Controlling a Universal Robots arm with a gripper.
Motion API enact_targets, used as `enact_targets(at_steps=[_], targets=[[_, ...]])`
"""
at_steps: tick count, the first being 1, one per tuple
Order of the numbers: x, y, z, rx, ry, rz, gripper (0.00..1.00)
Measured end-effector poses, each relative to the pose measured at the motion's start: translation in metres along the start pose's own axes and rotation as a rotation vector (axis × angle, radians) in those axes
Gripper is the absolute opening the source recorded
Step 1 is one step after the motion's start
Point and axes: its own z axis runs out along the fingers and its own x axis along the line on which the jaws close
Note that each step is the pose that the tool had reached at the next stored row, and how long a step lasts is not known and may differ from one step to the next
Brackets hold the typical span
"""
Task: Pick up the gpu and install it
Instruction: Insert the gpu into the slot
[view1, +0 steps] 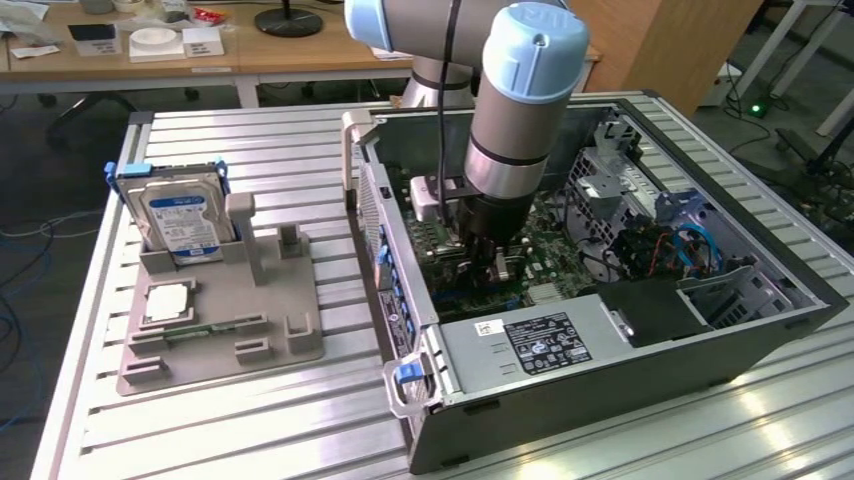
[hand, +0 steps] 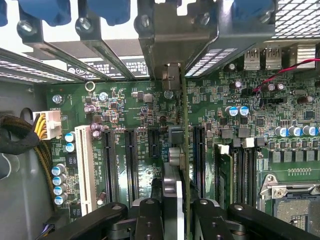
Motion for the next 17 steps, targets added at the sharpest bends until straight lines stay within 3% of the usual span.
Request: enact_targets(at_steps=[4, 5, 7, 9, 17], targets=[[0.000, 0.0000, 0.0001, -0.0001, 0.0001, 0.000, 0.28], [0.000, 0.0003, 0.0017, 0.0014, -0.0039, 0.001, 0.29], [0.000, 0.0001, -0.0008, 0.0013, -0.0002, 0.000, 0.29], [0.000, -0.0001, -0.0039, 0.0036, -0.0002, 0.000, 0.35], [-0.001, -0.0002, -0.0245, 0.0217, -0.0014, 0.000, 0.35]])
